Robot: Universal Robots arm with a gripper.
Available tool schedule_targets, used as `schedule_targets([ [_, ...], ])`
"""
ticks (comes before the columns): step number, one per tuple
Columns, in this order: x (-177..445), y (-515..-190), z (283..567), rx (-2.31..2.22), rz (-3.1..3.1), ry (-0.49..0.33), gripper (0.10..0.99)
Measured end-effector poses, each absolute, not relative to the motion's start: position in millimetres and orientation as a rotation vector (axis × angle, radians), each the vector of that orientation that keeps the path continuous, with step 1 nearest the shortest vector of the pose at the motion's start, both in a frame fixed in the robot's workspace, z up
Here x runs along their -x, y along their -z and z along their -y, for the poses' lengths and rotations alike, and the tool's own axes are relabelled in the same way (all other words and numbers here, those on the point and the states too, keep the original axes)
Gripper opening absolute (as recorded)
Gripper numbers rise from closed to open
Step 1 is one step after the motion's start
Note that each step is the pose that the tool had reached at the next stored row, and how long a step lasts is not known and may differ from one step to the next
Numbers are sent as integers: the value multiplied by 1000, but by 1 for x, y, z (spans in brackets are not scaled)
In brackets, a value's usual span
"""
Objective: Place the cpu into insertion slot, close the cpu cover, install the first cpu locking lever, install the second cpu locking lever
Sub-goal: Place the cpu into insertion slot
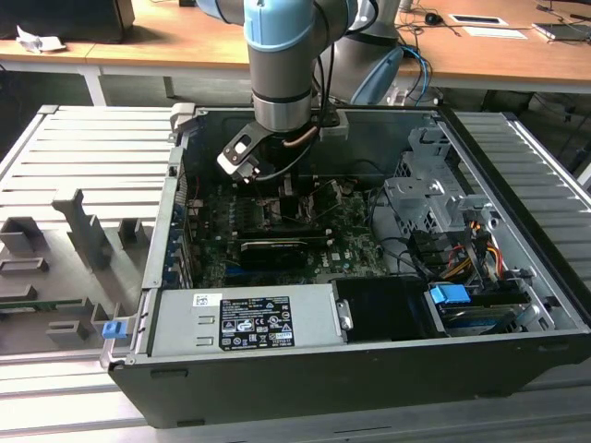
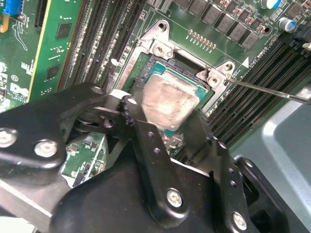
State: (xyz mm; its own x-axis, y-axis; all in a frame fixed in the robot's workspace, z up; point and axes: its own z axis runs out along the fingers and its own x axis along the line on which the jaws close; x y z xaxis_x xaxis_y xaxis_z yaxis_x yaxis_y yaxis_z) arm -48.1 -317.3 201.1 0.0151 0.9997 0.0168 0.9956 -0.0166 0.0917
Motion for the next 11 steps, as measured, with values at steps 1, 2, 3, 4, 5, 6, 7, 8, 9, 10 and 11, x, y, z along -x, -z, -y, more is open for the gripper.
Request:
schedule_targets([
  [1,48,-201,317,-2199,-2165,-118,600],
  [2,48,-201,317,-2199,-2165,-118,600],
  [3,48,-202,317,-2199,-2165,-117,600],
  [4,48,-203,317,-2199,-2165,-118,600],
  [5,48,-203,317,-2199,-2165,-118,600],
  [6,48,-203,318,-2199,-2165,-118,600],
  [7,48,-203,318,-2198,-2165,-117,600],
  [8,48,-203,318,-2198,-2165,-117,600],
  [9,48,-203,318,-2198,-2165,-117,600],
  [10,48,-203,318,-2198,-2165,-117,600],
  [11,48,-203,318,-2197,-2165,-117,600],
])
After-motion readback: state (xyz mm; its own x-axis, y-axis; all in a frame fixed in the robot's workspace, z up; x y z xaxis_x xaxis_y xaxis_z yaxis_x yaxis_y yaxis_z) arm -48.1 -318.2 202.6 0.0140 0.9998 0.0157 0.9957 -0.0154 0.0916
